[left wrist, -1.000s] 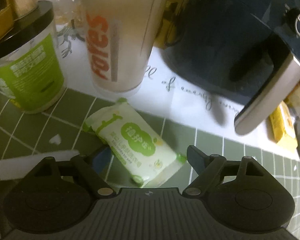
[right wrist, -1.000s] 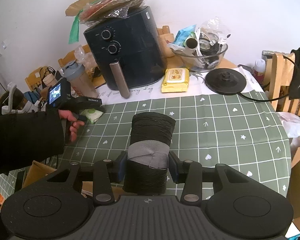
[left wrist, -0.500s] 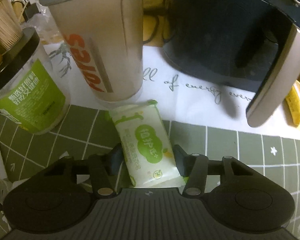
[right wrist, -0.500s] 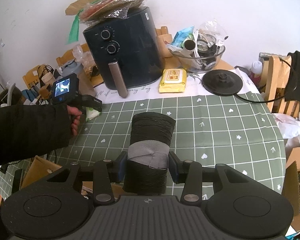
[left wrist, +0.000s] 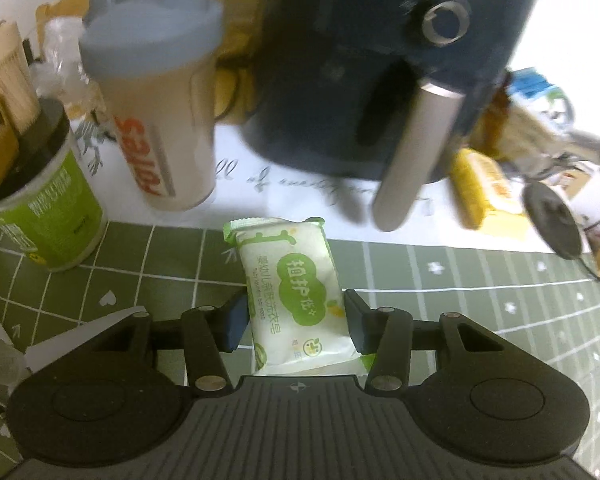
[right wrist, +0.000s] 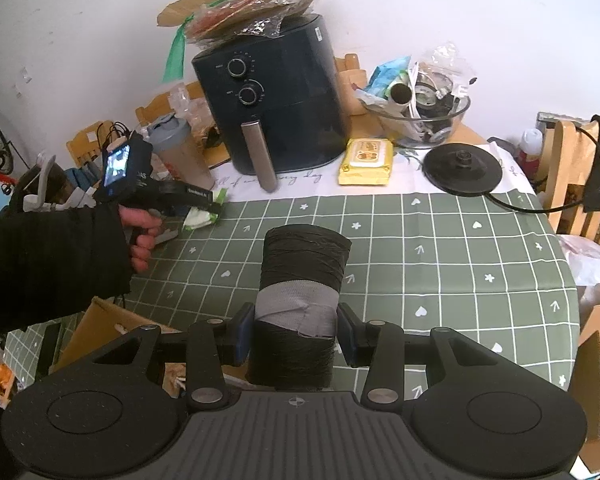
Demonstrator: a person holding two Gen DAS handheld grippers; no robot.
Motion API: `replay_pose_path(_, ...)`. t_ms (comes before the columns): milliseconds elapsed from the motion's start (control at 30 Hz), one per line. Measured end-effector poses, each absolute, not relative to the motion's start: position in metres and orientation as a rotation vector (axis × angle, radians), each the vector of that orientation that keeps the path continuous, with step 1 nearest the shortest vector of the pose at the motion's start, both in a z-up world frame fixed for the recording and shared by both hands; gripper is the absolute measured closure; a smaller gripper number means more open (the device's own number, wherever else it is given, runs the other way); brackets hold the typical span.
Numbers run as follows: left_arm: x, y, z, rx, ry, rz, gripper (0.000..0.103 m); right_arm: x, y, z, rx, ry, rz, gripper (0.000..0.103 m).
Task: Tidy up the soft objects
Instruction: 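Drop the black roll into the box with the right tool while the left tool carries the wipes packet over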
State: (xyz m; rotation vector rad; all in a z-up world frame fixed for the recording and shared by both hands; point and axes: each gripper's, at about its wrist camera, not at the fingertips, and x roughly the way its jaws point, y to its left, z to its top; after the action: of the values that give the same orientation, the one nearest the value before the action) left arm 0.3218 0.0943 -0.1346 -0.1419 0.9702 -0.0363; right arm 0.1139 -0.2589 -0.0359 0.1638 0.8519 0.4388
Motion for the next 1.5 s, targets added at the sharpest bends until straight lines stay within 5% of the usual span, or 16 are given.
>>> replay_pose_path(1067,0.183,0.077,-0.014,-0.127,0.807,-0.271,0.055,0.069,-0.219,-0.042,0.060,0.955,0.737,0.056)
replay_pose_path(1200,0.164,0.074,-0.006,-0.136,0.798,-0.279,0.055,0.061,-0.213,-0.049,0.006,0.980,0.746,0.021)
replay_pose_path(1267,0.154,0.072,-0.004,-0.136,0.798,-0.287,0.055,0.056,-0.215,-0.049,0.007,0.973,0.751,0.012)
replay_pose_path(1500,0.123,0.061,0.000,-0.142,0.806,-0.311,0.055,0.046,-0.224,-0.047,0.007,0.957,0.735,0.000)
